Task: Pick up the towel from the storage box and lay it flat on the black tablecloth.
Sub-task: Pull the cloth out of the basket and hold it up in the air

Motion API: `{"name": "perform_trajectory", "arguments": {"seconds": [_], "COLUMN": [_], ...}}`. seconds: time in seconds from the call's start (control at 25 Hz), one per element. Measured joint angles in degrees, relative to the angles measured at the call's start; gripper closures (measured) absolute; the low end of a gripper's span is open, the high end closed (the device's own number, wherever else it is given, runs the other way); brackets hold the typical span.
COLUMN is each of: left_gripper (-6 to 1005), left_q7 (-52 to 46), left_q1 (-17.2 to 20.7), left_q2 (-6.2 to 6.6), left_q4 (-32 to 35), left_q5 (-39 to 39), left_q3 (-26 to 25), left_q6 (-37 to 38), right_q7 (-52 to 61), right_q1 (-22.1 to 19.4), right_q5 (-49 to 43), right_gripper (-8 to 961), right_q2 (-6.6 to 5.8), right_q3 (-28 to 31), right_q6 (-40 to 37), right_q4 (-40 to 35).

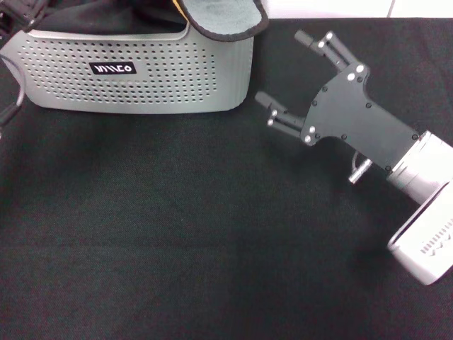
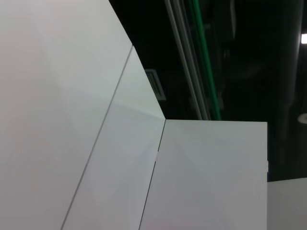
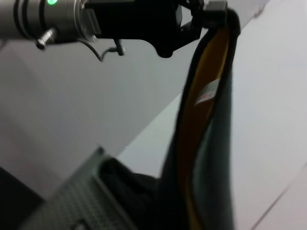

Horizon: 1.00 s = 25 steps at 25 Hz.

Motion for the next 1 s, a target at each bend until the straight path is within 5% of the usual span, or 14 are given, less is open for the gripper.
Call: {"name": "perform_trajectory", "arguments": {"seconds": [0.32,0.56,1.0], "left_gripper": [958,958,958], "left_q7": [0.0,0.0,0.0], "left_q1": [0.6,1.0,1.4], "left_q2": [-0.02,-0.02,-0.09], "left_q4": [-0.1,-0.1,-0.1], "left_q5": [-0.2,-0.3,-0.4], "left_q3": [0.2,0.0,0.2], "left_q6": [0.0,0.2,0.3], "right_q7": [-21.2,-22.2,-22.1], "right_q1": [1.0,4.6,6.6], "right_q5": [12.2,14.0,14.8], "right_gripper": [112,313,387], "right_q2": [0.0,0.01,0.01], "right_q3": [-4.7,-3.8,-3.9], "right_q6": [1.2,4.9,7.1], "right_q4": [-1.6,-0.8,-0.6]}}
